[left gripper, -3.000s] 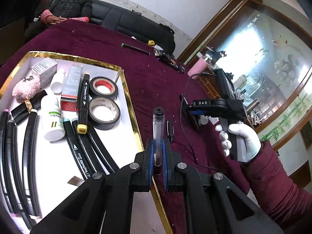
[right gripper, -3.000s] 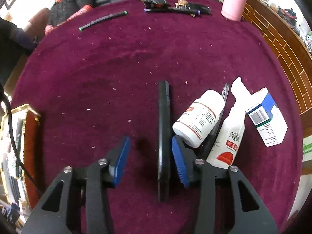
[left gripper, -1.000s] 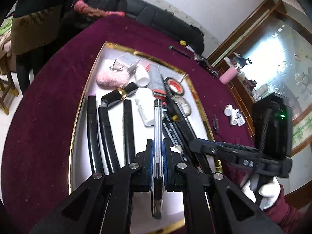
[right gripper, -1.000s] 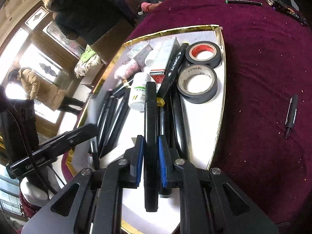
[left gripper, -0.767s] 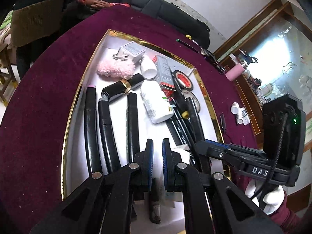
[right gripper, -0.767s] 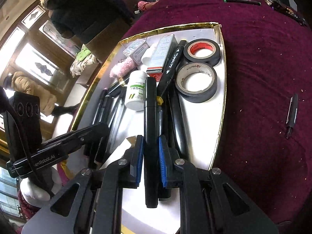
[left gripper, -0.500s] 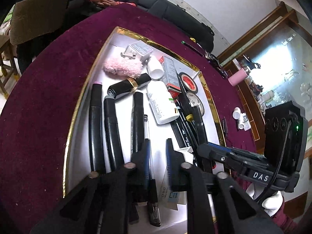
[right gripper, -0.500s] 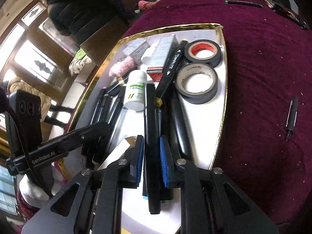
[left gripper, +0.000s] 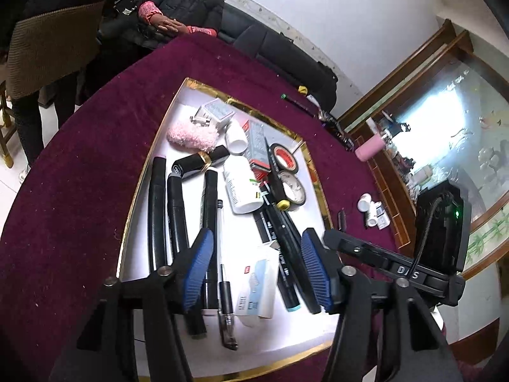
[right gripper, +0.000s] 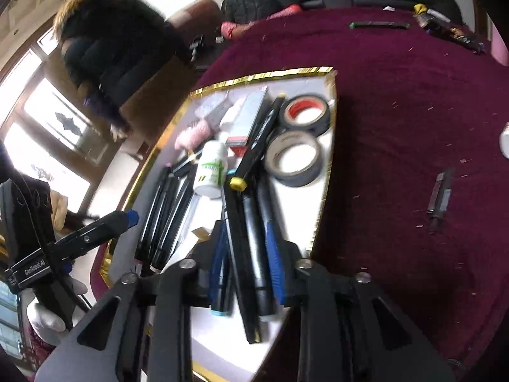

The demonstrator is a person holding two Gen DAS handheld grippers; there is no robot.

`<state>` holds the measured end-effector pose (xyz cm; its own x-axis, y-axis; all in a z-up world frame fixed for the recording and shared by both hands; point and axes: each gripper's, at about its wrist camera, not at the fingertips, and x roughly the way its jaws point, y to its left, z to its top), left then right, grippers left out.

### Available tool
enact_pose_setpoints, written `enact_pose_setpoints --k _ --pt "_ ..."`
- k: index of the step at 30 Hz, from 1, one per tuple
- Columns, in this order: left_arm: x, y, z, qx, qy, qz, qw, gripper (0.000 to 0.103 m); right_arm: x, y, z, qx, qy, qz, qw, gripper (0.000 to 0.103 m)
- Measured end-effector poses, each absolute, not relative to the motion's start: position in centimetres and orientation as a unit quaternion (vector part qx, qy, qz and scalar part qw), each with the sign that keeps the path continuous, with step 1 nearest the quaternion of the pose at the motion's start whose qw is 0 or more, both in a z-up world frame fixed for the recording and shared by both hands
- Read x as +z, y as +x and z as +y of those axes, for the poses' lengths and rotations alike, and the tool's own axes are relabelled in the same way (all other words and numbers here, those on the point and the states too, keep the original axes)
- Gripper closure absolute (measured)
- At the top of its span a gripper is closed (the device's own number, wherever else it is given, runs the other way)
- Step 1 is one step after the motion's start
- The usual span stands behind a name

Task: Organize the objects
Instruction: 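Lower and release the pen and marker into the tray with both grippers, then move both open grippers back over the white bottles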

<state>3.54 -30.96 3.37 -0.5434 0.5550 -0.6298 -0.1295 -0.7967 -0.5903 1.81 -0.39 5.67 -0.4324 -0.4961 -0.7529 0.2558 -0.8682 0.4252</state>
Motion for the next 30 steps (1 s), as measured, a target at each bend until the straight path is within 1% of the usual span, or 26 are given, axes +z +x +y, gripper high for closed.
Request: enact_pose_setpoints --k 3,6,8,11,16,18,19,26,30 --pt "3.5 3.5 -30.8 0.840 -0.431 -0.257 0.208 0.050 6.6 2.7 1.4 -0.850 0.465 -0.125 0.212 0.070" --pt "3.6 3.4 -30.0 0.833 -0.437 -0.264 0.213 0.050 7.5 3.4 2.4 -0.865 0.448 -0.114 0.195 0.069" --pt "3.7 3.5 -29.3 0.834 -0.439 -0.259 0.213 0.050 7.8 4.2 3.8 -0.874 0.439 -0.104 0.179 0.068" --pt "4.1 3.6 -27.9 0.833 -0.442 -0.254 0.215 0.048 7.9 4.7 5.3 -0.883 0.432 -0.095 0.157 0.061" --pt "5.3 3.1 -24.8 0.835 -0.447 -0.229 0.224 0.048 8.1 5.4 8.3 -0.898 0.416 -0.084 0.114 0.059" --pt "5.8 2.7 -23.5 0.837 -0.449 -0.216 0.225 0.048 7.9 5.7 10.0 -0.902 0.412 -0.090 0.098 0.050" --pt "6.0 2.5 -22.8 0.837 -0.451 -0.209 0.227 0.048 7.9 5.7 10.9 -0.903 0.410 -0.094 0.088 0.049" --pt "8.0 0.3 -15.9 0.839 -0.459 -0.154 0.248 0.047 8.0 6.9 18.1 -0.908 0.400 -0.123 0.038 0.049" --pt "8.3 -1.2 -10.7 0.835 -0.468 -0.104 0.269 0.048 7.8 7.7 22.5 -0.907 0.395 -0.143 0.009 0.049"
